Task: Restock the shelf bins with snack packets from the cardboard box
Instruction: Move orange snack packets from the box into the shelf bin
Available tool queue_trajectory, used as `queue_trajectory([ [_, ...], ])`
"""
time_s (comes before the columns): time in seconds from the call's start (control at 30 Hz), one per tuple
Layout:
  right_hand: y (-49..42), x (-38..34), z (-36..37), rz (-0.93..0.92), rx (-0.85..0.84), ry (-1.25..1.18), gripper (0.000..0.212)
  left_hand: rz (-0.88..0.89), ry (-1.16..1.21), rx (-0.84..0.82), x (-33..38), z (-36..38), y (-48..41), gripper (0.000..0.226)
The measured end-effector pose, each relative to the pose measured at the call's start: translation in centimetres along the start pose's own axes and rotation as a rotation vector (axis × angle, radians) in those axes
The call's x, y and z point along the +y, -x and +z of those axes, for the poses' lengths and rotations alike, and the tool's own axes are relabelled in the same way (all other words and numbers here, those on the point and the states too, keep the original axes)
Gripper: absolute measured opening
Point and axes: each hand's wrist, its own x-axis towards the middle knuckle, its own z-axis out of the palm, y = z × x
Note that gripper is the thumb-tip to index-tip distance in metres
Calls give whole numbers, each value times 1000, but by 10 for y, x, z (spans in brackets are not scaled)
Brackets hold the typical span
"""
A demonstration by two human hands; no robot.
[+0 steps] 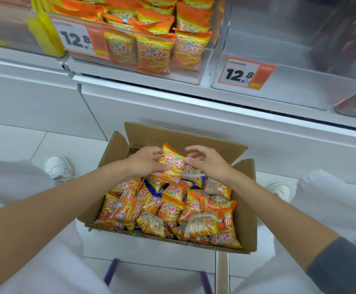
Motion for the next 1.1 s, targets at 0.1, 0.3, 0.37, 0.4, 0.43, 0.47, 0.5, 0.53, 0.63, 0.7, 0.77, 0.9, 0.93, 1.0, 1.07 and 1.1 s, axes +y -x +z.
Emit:
queue_trajectory([
  [0.1,-15,29,16,41,-98,94,35,-59,-18,148,-18,-16,0,74],
  [0.3,-42,68,52,19,-482,540,58,-83,-7,217,-45,-35,3,75],
  [0.37,-46,76,56,11,-519,612,59,-88,4,220,-48,-37,3,75],
  [0.4,-46,78,57,2,-517,645,58,-88,5,222,-49,-36,3,75],
  [0.43,-47,80,58,-15,-503,675,58,-83,6,224,-48,-35,2,75],
  [0.47,-48,80,59,-38,-488,700,58,-77,8,227,-49,-34,2,75],
  [0.5,-49,80,60,-63,-476,725,57,-74,8,226,-48,-33,1,75],
  [0.53,-50,79,61,-84,-467,760,56,-71,4,224,-47,-31,2,75],
  [0.63,-50,76,63,-106,-469,926,58,-71,12,195,-43,-27,2,77],
  [0.7,-46,72,61,-105,-478,1012,55,-70,13,185,-40,-24,3,78],
  [0.77,-40,62,54,-130,-423,1022,47,-60,11,190,-37,-23,3,77],
  [0.9,-30,21,23,-116,-197,657,35,15,57,250,-26,-23,1,55],
  [0.93,-26,8,13,-96,-146,510,39,36,73,274,-23,-23,0,51],
  [1.0,-16,-16,-5,-54,-67,298,53,88,103,324,-17,-24,-3,42],
  [1.07,-7,-28,-21,-41,-30,252,70,140,162,374,-8,-24,-2,40],
  [1.1,-4,-31,-27,-50,-17,211,72,171,190,408,-4,-25,-1,42],
])
